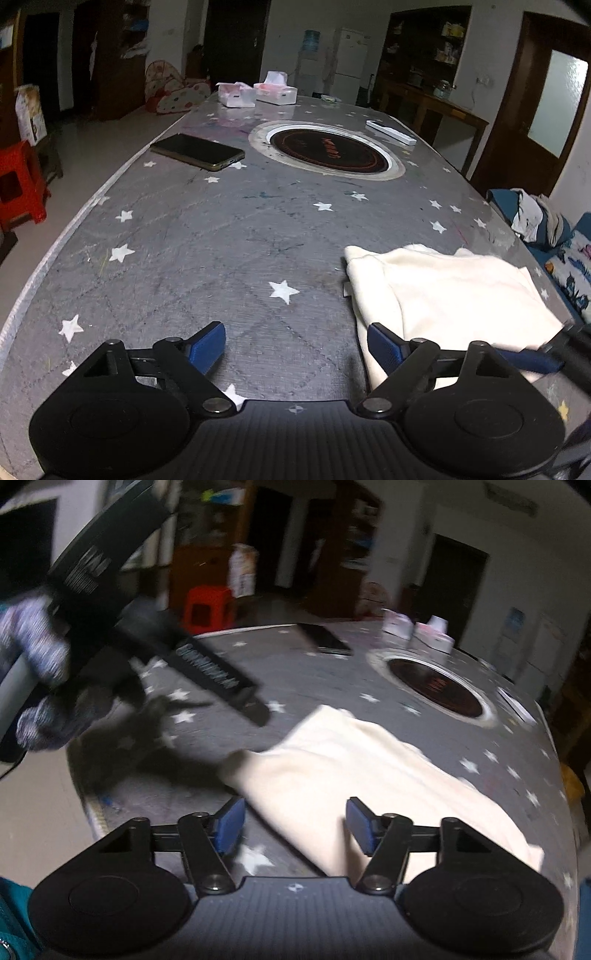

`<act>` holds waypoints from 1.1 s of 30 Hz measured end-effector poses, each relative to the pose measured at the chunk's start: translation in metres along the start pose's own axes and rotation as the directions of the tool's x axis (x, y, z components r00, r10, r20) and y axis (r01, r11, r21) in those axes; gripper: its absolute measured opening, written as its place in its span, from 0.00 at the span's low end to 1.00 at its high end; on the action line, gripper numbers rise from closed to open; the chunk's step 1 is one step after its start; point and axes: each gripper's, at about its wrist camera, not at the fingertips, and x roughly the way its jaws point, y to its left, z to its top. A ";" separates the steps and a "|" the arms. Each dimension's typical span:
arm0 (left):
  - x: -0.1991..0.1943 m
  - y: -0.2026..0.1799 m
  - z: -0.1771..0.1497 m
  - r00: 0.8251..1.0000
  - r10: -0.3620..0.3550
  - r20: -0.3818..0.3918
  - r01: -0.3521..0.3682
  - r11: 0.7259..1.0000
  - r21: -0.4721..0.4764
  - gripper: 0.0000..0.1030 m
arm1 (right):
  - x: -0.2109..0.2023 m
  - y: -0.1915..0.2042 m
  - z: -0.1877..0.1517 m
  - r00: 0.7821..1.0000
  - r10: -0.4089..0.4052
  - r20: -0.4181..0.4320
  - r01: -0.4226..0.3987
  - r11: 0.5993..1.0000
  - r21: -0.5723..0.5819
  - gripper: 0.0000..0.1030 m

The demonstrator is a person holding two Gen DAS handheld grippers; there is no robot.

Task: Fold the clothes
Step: 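Grasp the shirt edge with the right gripper while the left gripper grasps beside it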

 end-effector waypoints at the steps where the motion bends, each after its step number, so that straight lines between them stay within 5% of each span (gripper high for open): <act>1: 0.000 0.001 0.001 1.000 -0.004 -0.001 0.004 1.000 -0.007 0.83 | 0.005 0.007 0.002 1.000 0.007 -0.002 -0.007 0.999 -0.036 0.55; 6: 0.004 0.005 0.006 0.998 -0.053 -0.020 0.051 0.996 -0.069 0.83 | 0.023 0.026 0.008 1.000 -0.001 -0.013 -0.001 0.988 -0.153 0.45; 12: 0.010 0.012 0.011 0.990 -0.135 -0.048 0.123 0.971 -0.203 0.87 | 0.022 0.016 0.013 1.000 0.004 0.021 -0.002 0.994 -0.110 0.18; 26: 0.044 0.008 0.021 0.939 -0.335 -0.082 0.248 0.822 -0.513 0.84 | -0.020 -0.033 0.024 0.989 0.041 0.142 -0.055 0.994 0.099 0.10; 28: 0.052 0.006 0.022 0.930 -0.360 -0.078 0.266 0.803 -0.534 0.77 | -0.022 -0.034 0.023 0.988 0.049 0.146 -0.064 0.993 0.101 0.10; 33: 0.076 0.008 0.017 0.885 -0.455 -0.094 0.302 0.716 -0.629 0.36 | -0.018 -0.034 0.021 0.986 0.070 0.150 -0.087 0.990 0.110 0.10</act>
